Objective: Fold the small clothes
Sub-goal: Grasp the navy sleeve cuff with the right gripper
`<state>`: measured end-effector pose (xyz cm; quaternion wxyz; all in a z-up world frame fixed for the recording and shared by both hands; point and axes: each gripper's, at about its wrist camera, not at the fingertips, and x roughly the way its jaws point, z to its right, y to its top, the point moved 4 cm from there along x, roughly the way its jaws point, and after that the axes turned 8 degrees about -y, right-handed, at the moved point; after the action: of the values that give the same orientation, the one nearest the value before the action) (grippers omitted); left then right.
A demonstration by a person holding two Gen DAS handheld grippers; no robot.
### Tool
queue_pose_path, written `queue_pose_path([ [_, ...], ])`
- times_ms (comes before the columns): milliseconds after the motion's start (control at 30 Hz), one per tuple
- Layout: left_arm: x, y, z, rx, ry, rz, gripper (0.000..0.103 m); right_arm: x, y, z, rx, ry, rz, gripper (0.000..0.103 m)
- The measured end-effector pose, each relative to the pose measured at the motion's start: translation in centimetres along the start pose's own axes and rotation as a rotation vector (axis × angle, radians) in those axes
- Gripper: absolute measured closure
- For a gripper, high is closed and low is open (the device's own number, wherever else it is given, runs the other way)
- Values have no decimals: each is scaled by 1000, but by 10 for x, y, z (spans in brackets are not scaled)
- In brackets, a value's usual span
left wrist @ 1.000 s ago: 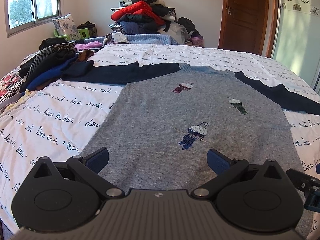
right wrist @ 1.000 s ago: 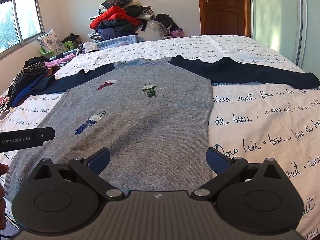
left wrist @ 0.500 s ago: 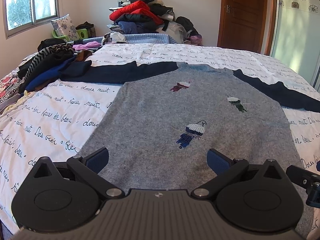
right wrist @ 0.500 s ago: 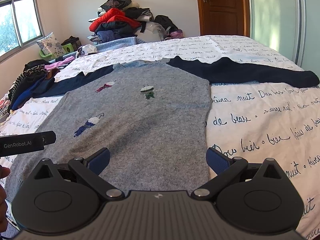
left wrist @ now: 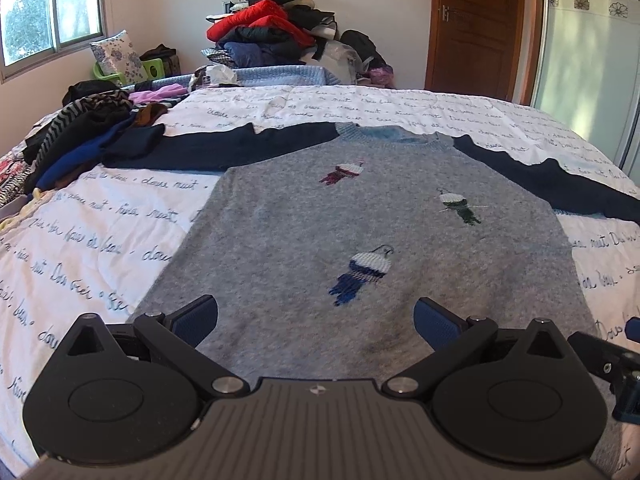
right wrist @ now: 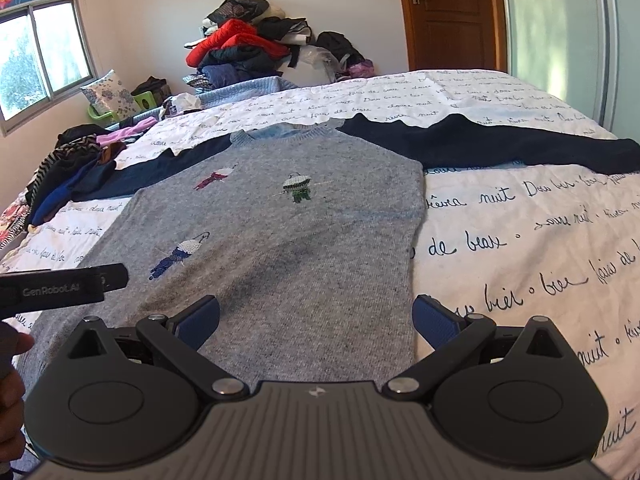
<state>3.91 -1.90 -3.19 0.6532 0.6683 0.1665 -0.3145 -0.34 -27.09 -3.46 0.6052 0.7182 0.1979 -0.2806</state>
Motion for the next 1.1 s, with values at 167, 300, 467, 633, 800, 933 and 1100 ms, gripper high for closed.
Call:
queue_pose_path([
  [167, 11, 16, 20, 9, -39, 19, 0, 3, 19, 26, 32, 30, 79, 0],
  [300, 22, 27, 40, 43, -65, 22, 0, 13, 42, 77, 108, 11, 137, 0],
  [467, 42, 33, 63, 100, -70, 6, 0, 39, 68, 163, 299, -37, 157, 0],
  [633, 63, 38, 73, 87, -87, -18, 0, 74, 86, 246, 425, -136, 163, 0],
  [800, 77, 45, 79, 79, -80, -27, 0, 103, 88, 304, 526, -261, 122, 0],
  [933, 85, 48, 82, 75, -82, -41, 0, 115, 84, 337, 593, -293, 150, 0],
  [1100, 94, 48, 91, 78, -99, -65, 0, 131, 93, 362, 591, -300, 209, 0],
])
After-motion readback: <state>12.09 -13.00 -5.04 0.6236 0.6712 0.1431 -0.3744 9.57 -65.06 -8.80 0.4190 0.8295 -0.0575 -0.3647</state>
